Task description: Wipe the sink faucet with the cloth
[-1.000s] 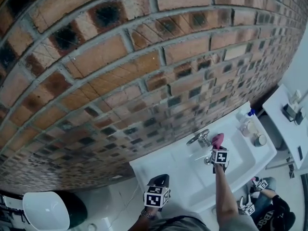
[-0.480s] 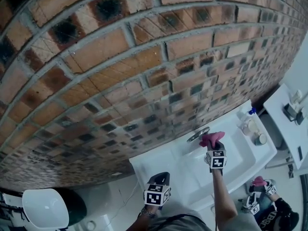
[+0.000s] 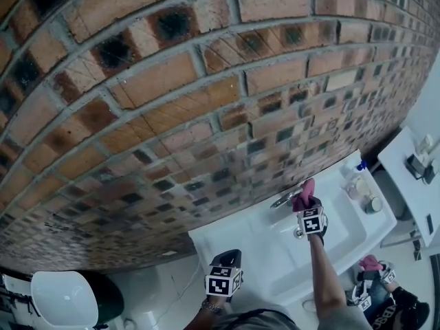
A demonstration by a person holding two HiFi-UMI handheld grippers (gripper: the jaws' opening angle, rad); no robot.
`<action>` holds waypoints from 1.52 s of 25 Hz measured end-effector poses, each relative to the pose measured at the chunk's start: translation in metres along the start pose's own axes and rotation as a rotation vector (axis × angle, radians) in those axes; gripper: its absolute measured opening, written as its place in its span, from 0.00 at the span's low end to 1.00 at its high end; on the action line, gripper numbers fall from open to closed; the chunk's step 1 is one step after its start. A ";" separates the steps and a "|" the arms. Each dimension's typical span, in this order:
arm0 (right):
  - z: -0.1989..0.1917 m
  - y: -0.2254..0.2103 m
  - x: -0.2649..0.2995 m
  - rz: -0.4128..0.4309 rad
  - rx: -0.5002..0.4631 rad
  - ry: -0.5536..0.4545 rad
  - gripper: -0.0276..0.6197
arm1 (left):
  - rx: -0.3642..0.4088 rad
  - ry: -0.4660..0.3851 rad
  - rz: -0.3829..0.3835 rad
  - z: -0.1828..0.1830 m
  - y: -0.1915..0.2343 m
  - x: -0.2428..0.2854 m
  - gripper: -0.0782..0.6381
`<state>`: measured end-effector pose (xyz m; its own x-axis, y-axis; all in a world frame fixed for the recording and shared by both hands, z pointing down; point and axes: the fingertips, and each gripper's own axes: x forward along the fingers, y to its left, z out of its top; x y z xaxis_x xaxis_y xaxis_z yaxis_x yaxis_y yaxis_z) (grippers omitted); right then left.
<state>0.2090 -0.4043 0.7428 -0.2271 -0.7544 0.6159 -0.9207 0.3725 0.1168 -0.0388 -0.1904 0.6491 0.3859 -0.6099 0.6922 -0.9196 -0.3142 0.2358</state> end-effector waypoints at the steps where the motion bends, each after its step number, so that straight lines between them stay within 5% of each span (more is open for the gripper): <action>1: 0.014 -0.002 -0.007 -0.009 -0.028 -0.034 0.11 | -0.001 -0.002 0.001 0.001 0.001 -0.001 0.14; 5: 0.060 -0.007 -0.044 -0.046 -0.159 -0.153 0.11 | 0.008 -0.010 -0.008 0.000 -0.004 -0.006 0.14; 9: 0.107 0.034 -0.084 0.062 -0.193 -0.322 0.11 | 0.006 -0.016 -0.011 -0.003 -0.002 -0.010 0.14; 14: 0.116 0.094 -0.095 0.168 -0.195 -0.352 0.11 | 0.022 -0.042 -0.030 0.001 -0.008 -0.017 0.14; 20: 0.053 0.165 -0.059 0.276 -0.170 -0.140 0.11 | 0.025 -0.074 -0.025 0.005 0.000 -0.036 0.14; 24: -0.011 0.130 -0.046 0.111 -0.022 0.086 0.11 | 0.035 -0.113 -0.037 0.011 0.001 -0.056 0.14; 26: -0.022 0.112 -0.065 0.043 0.066 0.102 0.11 | 0.036 -0.122 -0.044 0.007 0.002 -0.065 0.14; 31: 0.007 0.104 -0.159 -0.050 0.128 -0.079 0.11 | 0.036 -0.110 -0.114 -0.014 -0.012 -0.070 0.14; 38: 0.019 0.213 -0.286 0.140 0.257 -0.298 0.11 | 0.065 -0.086 -0.242 -0.049 -0.061 -0.071 0.14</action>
<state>0.0720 -0.1198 0.5765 -0.4025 -0.8435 0.3556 -0.9153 0.3637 -0.1732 -0.0133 -0.0921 0.6192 0.6010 -0.5700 0.5602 -0.7945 -0.5025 0.3410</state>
